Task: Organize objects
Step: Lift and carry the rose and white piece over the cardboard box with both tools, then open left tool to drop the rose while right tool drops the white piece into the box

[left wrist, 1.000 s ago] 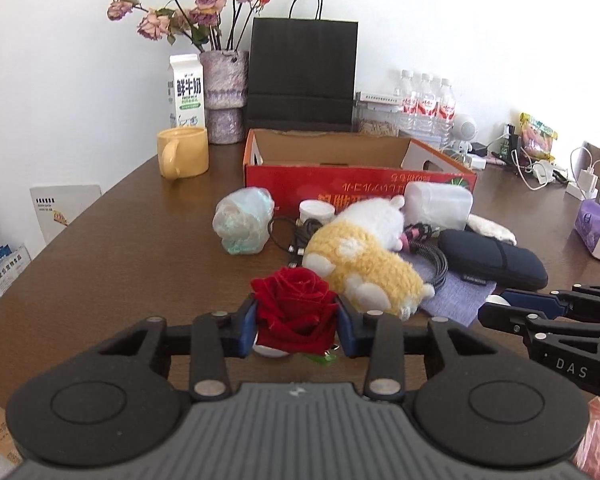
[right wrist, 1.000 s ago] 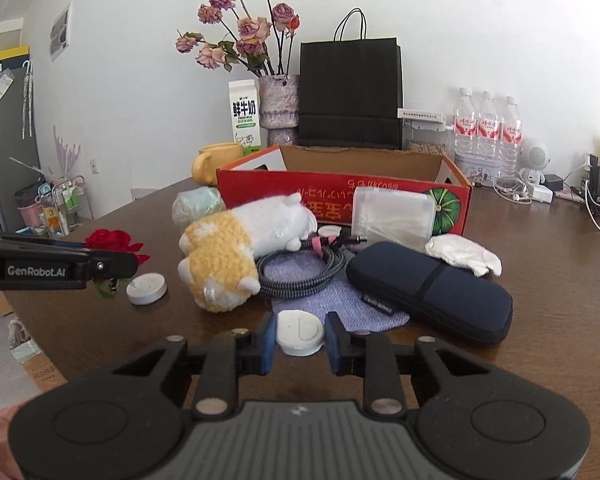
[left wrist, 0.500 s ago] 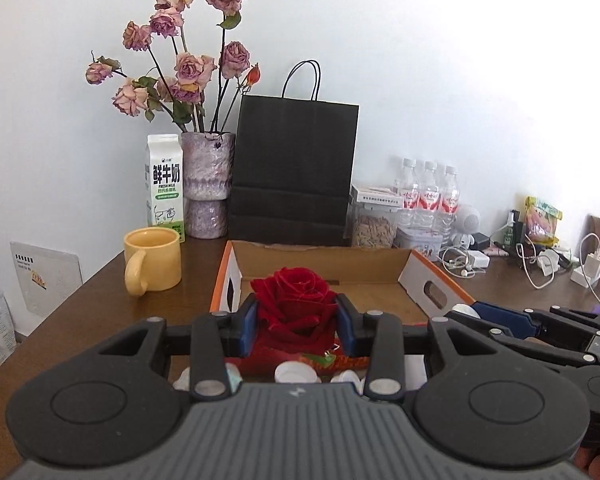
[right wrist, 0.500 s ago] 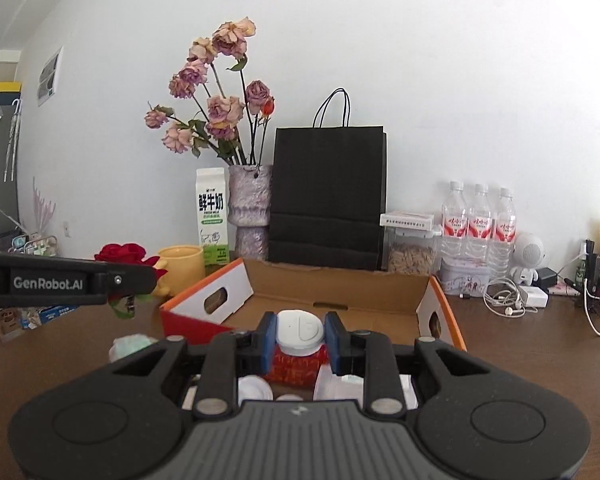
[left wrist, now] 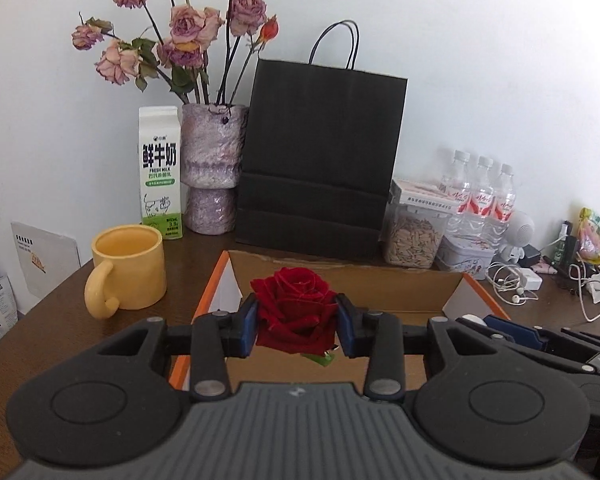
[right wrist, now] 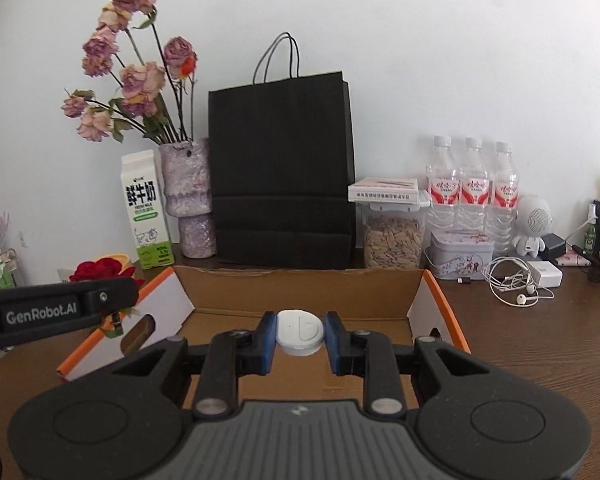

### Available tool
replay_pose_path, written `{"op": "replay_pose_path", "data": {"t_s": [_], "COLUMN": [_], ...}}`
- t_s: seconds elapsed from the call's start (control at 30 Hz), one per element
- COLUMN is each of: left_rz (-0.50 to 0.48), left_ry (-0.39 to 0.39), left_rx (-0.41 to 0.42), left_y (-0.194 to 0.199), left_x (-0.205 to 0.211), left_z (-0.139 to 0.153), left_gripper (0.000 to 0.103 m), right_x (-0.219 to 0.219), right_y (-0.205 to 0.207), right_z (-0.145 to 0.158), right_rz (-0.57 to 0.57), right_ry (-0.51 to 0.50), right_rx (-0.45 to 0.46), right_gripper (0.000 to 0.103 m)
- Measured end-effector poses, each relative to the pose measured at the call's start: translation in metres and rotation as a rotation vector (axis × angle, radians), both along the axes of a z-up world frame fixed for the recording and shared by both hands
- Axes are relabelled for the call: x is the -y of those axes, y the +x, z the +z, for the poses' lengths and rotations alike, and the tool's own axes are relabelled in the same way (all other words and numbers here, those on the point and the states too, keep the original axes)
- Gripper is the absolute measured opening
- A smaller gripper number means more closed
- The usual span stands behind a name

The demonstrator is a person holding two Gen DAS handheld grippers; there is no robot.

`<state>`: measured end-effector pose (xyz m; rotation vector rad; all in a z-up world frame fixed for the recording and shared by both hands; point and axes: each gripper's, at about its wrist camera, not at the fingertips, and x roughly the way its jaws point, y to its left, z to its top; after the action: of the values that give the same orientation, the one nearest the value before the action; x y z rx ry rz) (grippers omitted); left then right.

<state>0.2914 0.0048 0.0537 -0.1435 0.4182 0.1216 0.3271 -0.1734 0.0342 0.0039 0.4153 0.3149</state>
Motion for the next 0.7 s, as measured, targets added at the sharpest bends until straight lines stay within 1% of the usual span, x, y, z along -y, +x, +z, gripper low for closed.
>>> {"op": "replay_pose_path", "data": {"t_s": [0.07, 0.13, 0.2, 0.3, 0.37, 0.4, 0.43, 0.47, 0.5, 0.53, 0.57, 0.63, 0.7], "left_rz": [-0.005, -0.009, -0.01, -0.026, -0.03, -0.03, -0.026, -0.026, -0.026, -0.019, -0.01, -0.002, 0.0], "left_ry": [0.009, 0.0, 0.003, -0.002, -0.004, -0.002, -0.001, -0.001, -0.005, -0.007, -0.008, -0.014, -0.021], "left_rx": [-0.047, -0.075, -0.083, -0.08, -0.069, -0.066, -0.054, -0.038, -0.026, -0.014, 0.003, 0.014, 0.015], "left_y": [0.011, 0.015, 0.017, 0.015, 0.013, 0.011, 0.009, 0.007, 0.004, 0.002, -0.001, -0.004, -0.005], "left_x": [0.0, -0.002, -0.002, -0.001, 0.0, 0.001, 0.001, 0.002, 0.001, 0.001, 0.0, -0.001, -0.003], "left_z": [-0.012, -0.019, -0.022, -0.024, -0.023, -0.022, -0.022, -0.02, -0.019, -0.017, -0.017, -0.015, -0.014], "left_gripper": [0.039, 0.039, 0.039, 0.043, 0.054, 0.068, 0.078, 0.082, 0.093, 0.103, 0.103, 0.103, 0.103], "right_x": [0.002, 0.003, 0.001, -0.003, -0.005, -0.005, -0.005, -0.006, -0.005, -0.005, -0.004, -0.003, -0.002], "right_y": [0.009, 0.014, 0.016, 0.015, 0.013, 0.012, 0.011, 0.01, 0.008, 0.007, 0.005, 0.002, -0.001], "right_z": [-0.009, -0.016, -0.021, -0.026, -0.027, -0.028, -0.027, -0.027, -0.026, -0.025, -0.024, -0.023, -0.021], "right_rz": [-0.013, -0.019, -0.016, -0.013, -0.014, -0.016, -0.02, -0.024, -0.03, -0.036, -0.042, -0.045, -0.038], "right_ry": [-0.02, -0.026, -0.039, -0.061, -0.069, -0.074, -0.077, -0.078, -0.08, -0.082, -0.081, -0.074, -0.061], "right_rx": [-0.033, -0.065, -0.079, -0.092, -0.095, -0.095, -0.093, -0.09, -0.084, -0.077, -0.064, -0.055, -0.05], "right_gripper": [0.024, 0.024, 0.024, 0.025, 0.028, 0.03, 0.041, 0.058, 0.068, 0.085, 0.095, 0.096, 0.1]}}
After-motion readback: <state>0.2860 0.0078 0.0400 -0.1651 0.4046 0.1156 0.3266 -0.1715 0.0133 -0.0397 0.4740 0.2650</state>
